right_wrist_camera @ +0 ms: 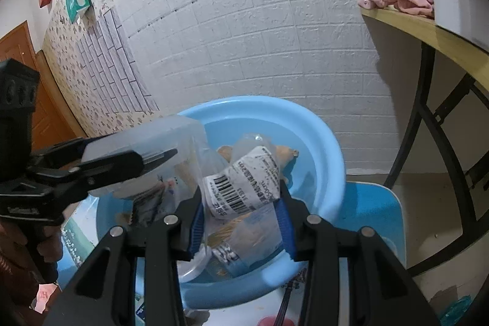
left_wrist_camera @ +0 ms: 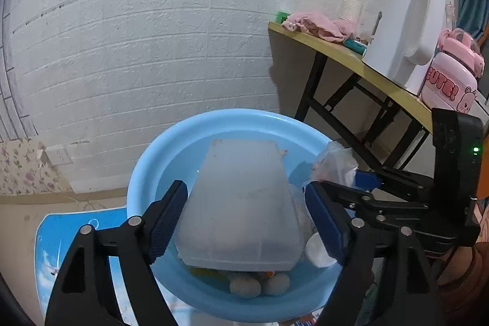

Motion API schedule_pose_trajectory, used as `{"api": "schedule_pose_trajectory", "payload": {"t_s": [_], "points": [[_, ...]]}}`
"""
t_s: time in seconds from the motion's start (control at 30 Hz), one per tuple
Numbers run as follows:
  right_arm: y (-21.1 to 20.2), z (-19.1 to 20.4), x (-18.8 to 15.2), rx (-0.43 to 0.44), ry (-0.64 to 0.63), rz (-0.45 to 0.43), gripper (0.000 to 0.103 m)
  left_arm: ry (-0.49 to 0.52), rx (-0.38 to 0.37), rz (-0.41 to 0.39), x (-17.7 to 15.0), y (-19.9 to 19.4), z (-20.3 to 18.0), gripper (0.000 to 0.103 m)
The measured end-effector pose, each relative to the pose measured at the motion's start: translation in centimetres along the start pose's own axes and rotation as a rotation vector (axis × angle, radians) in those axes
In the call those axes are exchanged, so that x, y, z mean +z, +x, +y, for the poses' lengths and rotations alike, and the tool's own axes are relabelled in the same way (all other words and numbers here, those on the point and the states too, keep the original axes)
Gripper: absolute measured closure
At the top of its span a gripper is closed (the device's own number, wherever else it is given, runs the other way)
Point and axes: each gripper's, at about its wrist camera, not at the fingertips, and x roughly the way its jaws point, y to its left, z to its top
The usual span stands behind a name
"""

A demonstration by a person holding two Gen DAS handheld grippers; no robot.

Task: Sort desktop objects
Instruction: 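Open both grippers to drop the clear box and barcode bag into the basin, then move both grippers back over the table toward the charger and toothpick box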

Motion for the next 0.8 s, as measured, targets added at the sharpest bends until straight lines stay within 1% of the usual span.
{"api": "schedule_pose_trajectory", "payload": {"t_s": [0.13,0.17,0.2,0.27,0.3,0.37,0.43,0.5,0.8], "points": [[0.8,0.3,0.0,-0.001,-0.002,0.014,0.063,-0.017,0.0,0.002,-0.2,-0.1,0.4,0.024],[1.0,0.4,0.1,-0.002,-0.005,0.016,0.063,-0.024,-0.003,-0.002,-0.3,-0.4,0.7,0.021],[1.3,0.6,0.1,0.0,-0.008,0.022,0.06,-0.026,-0.005,-0.005,-0.4,-0.6,0.8,0.014],[1.7,1.0,0.2,-0.01,-0.016,0.03,0.059,-0.027,-0.009,-0.013,-0.4,-0.9,0.9,0.008],[1.9,1.2,0.1,-0.02,-0.021,0.031,0.056,-0.026,-0.01,-0.013,-0.4,-1.1,0.9,0.007],[1.8,1.4,0.0,-0.019,-0.019,0.032,0.053,-0.023,-0.007,-0.013,-0.5,-1.3,0.9,0.007],[1.5,1.5,-0.1,-0.014,-0.014,0.029,0.046,-0.021,-0.014,-0.014,-0.7,-1.5,0.9,0.007],[1.0,1.6,-0.2,-0.027,-0.02,0.019,0.043,-0.018,-0.019,-0.015,-0.8,-1.7,0.7,0.006],[-0.7,1.2,-0.8,-0.056,-0.001,0.007,0.042,-0.008,-0.02,-0.003,-2.0,-2.7,0.5,0.006]]}}
